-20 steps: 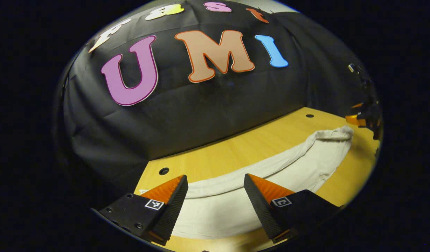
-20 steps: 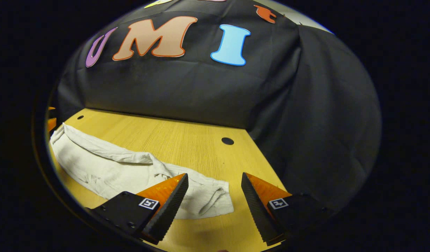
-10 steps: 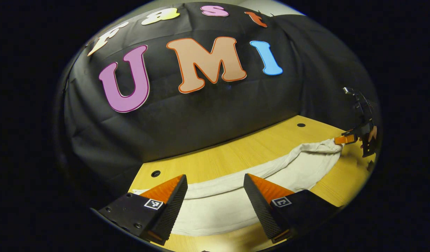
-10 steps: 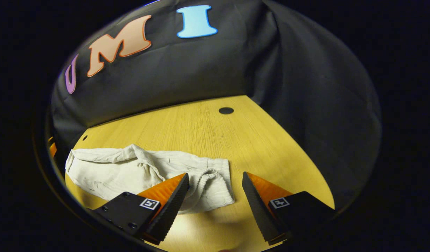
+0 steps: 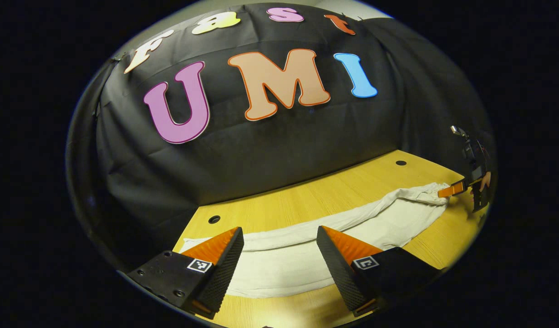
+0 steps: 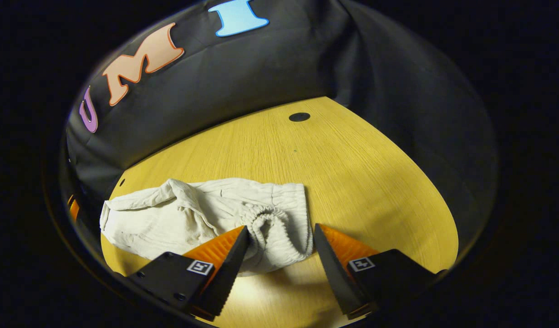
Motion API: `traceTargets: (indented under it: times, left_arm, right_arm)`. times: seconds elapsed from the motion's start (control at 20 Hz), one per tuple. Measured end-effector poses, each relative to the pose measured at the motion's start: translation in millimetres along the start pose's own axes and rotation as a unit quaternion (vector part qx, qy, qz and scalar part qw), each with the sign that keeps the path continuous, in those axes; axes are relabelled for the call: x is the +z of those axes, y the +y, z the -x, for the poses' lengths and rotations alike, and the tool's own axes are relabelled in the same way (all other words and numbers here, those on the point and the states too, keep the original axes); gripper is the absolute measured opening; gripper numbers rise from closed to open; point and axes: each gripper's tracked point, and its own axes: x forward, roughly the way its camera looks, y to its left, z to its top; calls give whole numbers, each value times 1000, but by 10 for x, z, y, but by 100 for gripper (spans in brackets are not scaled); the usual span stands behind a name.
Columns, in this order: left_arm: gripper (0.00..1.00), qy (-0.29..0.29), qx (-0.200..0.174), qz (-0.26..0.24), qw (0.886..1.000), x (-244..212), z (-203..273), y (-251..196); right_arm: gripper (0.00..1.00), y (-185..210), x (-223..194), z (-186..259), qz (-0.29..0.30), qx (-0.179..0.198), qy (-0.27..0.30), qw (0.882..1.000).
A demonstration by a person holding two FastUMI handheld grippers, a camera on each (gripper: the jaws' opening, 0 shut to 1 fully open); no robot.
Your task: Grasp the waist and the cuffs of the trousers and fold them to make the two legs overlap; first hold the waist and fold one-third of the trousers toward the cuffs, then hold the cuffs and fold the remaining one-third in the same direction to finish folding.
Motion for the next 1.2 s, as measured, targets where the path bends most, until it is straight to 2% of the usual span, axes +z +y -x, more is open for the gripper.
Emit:
traceTargets:
  times: [0.1, 0.2, 0.25, 0.3, 0.6, 0.8, 1.0, 1.2]
  left_arm:
    - [96, -1, 3, 4, 1000, -6, 42, -16]
    - [96, 1, 3, 5, 1000, -31, 60, -34]
    - [96, 1, 3, 6, 1000, -49, 74, -32]
    - [96, 0, 2, 8, 1000, -59, 73, -33]
    - [96, -1, 1, 18, 1000, -118, 58, 104]
    - [96, 0, -4, 17, 1000, -170, 49, 252]
    - [96, 3, -6, 20, 1000, -227, 16, 434]
    - [96, -3, -9, 18, 1000, -235, -31, 615]
  right_arm:
    - [77, 25, -18, -13, -5, 1, 10, 1000]
    - [55, 70, 84, 11, -33, 10, -2, 999]
    - [27, 73, 85, -3, -43, 11, 2, 999]
    - [19, 69, 101, 23, -44, 8, 0, 999]
    - [18, 118, 216, 183, -55, 12, -18, 998]
    - [18, 279, 399, 364, -98, 29, -32, 994]
    - [18, 677, 604, 506, -117, 55, -53, 990]
    - [18, 1138, 799, 639, -108, 82, -72, 988]
